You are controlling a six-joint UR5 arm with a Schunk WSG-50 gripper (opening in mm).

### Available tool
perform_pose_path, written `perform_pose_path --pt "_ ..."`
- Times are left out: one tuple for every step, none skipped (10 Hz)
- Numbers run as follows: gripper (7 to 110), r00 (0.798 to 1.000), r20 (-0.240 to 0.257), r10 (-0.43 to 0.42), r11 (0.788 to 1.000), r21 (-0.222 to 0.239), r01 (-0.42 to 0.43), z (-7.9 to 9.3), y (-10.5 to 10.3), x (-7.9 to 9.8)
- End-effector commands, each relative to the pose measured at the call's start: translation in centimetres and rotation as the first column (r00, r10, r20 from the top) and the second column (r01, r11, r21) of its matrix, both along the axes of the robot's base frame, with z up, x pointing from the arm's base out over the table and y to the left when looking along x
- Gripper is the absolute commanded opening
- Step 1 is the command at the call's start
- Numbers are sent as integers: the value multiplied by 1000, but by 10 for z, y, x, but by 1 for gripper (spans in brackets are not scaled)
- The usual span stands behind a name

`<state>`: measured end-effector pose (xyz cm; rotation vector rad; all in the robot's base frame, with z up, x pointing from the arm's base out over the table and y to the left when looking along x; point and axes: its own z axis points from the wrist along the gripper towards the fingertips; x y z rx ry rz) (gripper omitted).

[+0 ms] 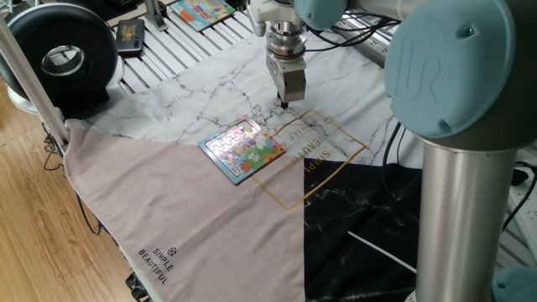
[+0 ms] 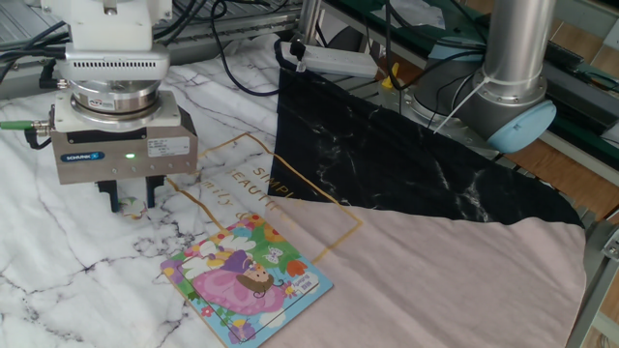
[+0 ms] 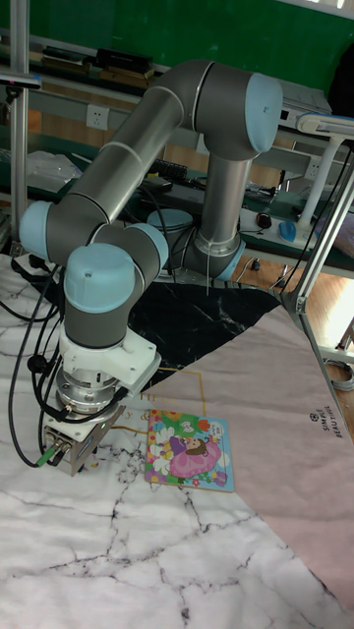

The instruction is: Assemble one piece of a puzzle

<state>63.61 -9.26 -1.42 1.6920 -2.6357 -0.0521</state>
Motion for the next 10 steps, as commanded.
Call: perform_pose_path --pt "22 1000 6 -13 1000 12 13 1 2 2" --pt "22 1000 8 -13 1000 12 13 0 2 2" --pt "22 1000 6 -15 1000 12 15 0 1 2" --pt "22 1000 3 -15 1000 15 15 0 2 1" --pt "22 1000 -6 -7 1000 11 7 2 1 -1" --pt "22 1000 -10 13 1000 5 -13 3 -2 0" --pt "22 1000 -10 13 1000 8 -13 3 -1 0" --pt "44 1000 -8 21 1000 11 -21 2 -1 1" --pt "44 1000 -8 21 1000 11 -21 2 -1 1" --pt "44 1000 -6 26 1000 8 -26 2 -1 1"
